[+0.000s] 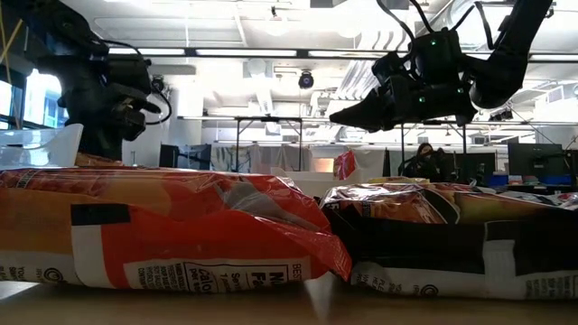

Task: Sort Maruchan noodles
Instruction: Put the orange noodle pack into the white bin

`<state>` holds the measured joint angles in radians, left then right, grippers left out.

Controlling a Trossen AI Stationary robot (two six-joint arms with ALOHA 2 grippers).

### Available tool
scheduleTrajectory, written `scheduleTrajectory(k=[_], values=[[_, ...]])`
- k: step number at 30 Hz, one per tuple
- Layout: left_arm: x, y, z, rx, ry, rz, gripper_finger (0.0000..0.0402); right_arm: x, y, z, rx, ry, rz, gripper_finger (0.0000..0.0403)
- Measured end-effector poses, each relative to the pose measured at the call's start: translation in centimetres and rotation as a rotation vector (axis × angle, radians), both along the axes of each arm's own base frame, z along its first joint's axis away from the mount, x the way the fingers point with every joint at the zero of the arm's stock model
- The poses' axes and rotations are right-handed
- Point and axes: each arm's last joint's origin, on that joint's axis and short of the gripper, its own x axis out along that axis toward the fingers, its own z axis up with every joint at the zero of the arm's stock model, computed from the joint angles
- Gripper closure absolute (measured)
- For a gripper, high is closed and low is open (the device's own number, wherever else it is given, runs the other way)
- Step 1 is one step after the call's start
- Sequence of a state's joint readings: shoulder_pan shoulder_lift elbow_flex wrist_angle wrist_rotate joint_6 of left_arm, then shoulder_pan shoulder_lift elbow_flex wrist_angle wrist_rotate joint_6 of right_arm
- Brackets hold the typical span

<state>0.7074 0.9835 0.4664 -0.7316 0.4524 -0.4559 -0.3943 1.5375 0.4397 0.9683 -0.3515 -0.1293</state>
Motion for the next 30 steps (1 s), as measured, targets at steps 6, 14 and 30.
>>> scheduleTrajectory(k=[6, 14, 30], values=[[-0.2, -0.3, 0.9, 0.059, -0.074, -0.019, 0.0382, 0.4, -0.2, 0.4, 0.093, -0.012, -0.017, 0.0402], [0.3, -0.7, 2.9, 0.216, -0.242, -0.015, 0.0401, 3.6, -0.2, 2.2, 0.332, 0.142, -0.02, 0.0361], [2.6, -2.1, 5.5, 0.468, -0.512, -0.188, 0.0401, 14.7, -0.9, 1.7, 0.461, 0.177, 0.229, 0.0117]])
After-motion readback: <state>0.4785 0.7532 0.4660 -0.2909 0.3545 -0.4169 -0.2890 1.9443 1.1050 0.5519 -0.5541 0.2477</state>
